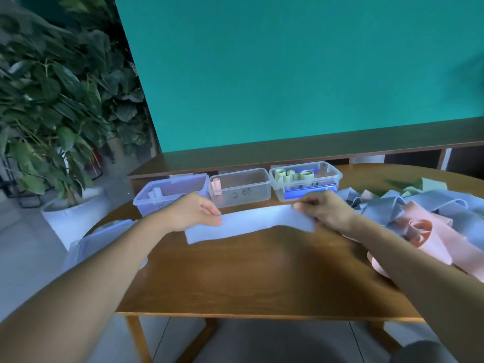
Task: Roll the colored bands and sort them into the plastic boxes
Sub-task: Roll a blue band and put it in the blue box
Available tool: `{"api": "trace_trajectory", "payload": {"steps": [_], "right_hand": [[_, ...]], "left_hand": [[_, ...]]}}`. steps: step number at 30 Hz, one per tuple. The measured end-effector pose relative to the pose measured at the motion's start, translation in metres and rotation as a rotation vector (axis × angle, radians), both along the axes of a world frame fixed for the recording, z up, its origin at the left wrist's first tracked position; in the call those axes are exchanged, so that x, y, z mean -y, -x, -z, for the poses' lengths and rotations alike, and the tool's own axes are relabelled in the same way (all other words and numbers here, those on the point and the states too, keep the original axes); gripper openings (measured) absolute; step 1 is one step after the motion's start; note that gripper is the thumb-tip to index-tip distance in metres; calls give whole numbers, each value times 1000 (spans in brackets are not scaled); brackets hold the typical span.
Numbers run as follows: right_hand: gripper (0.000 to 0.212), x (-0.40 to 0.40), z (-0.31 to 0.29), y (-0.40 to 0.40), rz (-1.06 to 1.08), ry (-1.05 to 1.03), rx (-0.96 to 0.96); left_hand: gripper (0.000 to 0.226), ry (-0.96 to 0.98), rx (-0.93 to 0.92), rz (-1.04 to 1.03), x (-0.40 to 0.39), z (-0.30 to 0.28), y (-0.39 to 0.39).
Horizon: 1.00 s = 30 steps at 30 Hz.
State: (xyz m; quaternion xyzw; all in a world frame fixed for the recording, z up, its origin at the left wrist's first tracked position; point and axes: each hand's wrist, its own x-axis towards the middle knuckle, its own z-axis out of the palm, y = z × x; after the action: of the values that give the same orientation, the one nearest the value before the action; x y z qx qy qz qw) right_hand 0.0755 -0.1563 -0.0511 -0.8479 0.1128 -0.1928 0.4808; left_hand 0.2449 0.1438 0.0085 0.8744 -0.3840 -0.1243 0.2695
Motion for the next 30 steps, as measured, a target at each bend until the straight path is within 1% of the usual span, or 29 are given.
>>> {"api": "trace_trajectory", "payload": {"steps": [3,4,6,8,12,15,18,23,25,27,28,30], "right_hand": [[19,22,-6,-8,124,42,3],[19,26,-8,-9,127,60,-1],[14,29,-11,-11,110,155,-18],[9,31,-12,-13,104,247,4],[10,32,-14,-10,120,181,97],[12,19,-19,-8,29,118,110],[11,-3,-23,-2,-113,4,92],[16,-32,-21,3,-289,-69,16],[17,-42,-18,4,-331,-68,-16],[16,-52,-14,7,-373,-72,-52],[16,-58,-11,8,-396,-75,-73],[17,-70,-7,10,-443,-66,-111]], "left_hand": [[10,-81,-14,8,-1,10,-13],[10,-91,-6,18,0,14,-16],[6,-100,38,21,5,22,-23],[5,-63,121,-25,15,29,-29],[9,136,283,-209,39,36,-36],[13,154,333,-304,55,43,-42],[19,201,279,-381,66,47,-40],[23,400,68,-424,77,57,-34],[20,508,-64,-413,76,64,-36],[8,581,-109,-360,75,72,-36],[7,627,-132,-340,75,76,-36],[19,721,-210,-345,76,82,-35]]}}
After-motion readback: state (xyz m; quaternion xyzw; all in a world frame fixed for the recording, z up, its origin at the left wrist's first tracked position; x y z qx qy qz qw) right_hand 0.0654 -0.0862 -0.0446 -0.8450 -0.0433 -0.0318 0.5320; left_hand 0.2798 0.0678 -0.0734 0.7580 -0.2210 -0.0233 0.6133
